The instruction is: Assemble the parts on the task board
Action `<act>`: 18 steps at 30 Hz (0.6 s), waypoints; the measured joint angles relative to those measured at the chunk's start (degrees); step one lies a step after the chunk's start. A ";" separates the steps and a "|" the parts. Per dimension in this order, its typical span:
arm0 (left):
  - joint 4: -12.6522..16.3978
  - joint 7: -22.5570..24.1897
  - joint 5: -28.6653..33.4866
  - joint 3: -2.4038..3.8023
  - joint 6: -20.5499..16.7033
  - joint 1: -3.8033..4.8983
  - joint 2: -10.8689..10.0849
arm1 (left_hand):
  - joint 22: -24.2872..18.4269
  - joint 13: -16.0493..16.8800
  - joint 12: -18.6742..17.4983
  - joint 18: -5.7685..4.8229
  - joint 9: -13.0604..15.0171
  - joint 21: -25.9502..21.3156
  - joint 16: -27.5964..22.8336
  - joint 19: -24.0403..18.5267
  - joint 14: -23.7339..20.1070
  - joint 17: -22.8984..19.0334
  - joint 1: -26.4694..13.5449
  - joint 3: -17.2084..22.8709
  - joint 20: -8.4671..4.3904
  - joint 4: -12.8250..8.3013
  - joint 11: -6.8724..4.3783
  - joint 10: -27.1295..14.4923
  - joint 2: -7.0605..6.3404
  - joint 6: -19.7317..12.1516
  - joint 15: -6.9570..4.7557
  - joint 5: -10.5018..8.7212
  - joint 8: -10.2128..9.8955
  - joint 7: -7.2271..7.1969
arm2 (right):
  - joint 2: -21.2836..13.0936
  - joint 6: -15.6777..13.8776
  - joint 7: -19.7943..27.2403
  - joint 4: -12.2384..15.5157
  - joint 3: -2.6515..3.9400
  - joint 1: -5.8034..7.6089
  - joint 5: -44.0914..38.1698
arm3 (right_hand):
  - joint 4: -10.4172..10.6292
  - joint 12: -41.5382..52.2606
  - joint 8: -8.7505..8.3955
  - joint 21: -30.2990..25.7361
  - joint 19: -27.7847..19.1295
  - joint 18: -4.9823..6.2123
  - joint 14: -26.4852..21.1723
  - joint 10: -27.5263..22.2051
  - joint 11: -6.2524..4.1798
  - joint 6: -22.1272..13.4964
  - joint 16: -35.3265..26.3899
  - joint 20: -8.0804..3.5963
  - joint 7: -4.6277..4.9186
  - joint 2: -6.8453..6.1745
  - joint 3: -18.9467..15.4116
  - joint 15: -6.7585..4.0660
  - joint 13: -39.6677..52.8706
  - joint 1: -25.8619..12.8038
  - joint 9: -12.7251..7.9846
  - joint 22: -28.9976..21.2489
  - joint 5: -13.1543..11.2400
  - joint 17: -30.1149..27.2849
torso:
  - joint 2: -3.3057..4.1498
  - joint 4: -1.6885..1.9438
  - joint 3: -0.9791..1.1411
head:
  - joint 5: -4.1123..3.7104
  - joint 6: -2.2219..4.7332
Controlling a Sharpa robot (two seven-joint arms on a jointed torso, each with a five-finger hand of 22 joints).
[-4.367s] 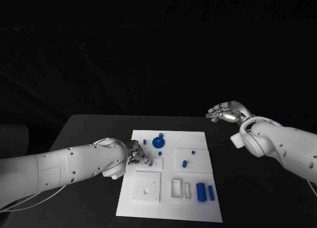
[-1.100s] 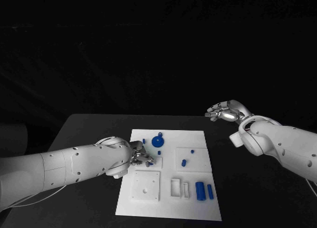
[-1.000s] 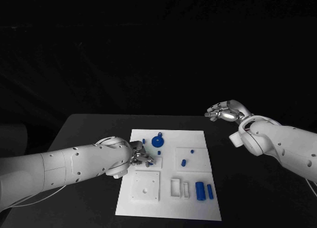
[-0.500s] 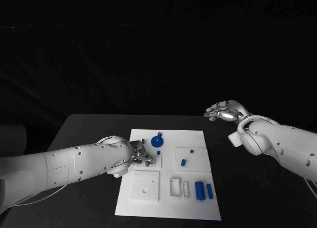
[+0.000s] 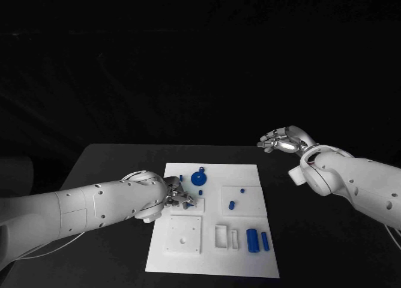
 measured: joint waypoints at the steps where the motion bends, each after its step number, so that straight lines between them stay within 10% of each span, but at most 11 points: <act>1: 0.00 0.00 0.00 0.00 0.00 -0.01 0.00 | 0.00 0.00 0.00 0.00 0.00 0.00 0.00 0.00 0.00 0.00 0.15 -0.07 0.00 -0.07 0.00 0.00 0.15 0.00 0.00 0.00 0.00 0.00 | -0.01 0.01 0.00 0.00 0.00 0.00 0.00 | 0.00 0.00 0.00 0.00 0.00 0.00 0.00 0.00 0.00 0.00 0.00 0.00 0.00 0.00 0.00 0.00 0.00 0.00 0.00 0.00 0.00 0.00 | -0.01 0.00 -0.01 | -0.01 0.00; 18: -0.17 0.20 0.24 0.11 0.00 0.07 0.15 | 0.00 -0.01 0.00 0.00 -0.10 0.00 0.00 0.00 -0.01 -0.01 2.27 0.00 0.00 -4.07 0.00 0.00 2.27 -0.36 0.02 -0.03 -0.40 0.29 | 0.01 0.14 -0.08 0.12 -0.01 0.00 0.00 | -0.16 0.00 0.00 0.00 0.00 0.00 0.01 0.00 0.00 0.00 0.00 0.00 0.00 0.00 -0.16 0.00 -0.10 0.00 -0.05 0.00 0.00 0.00 | -0.02 0.04 -0.04 | 0.12 0.16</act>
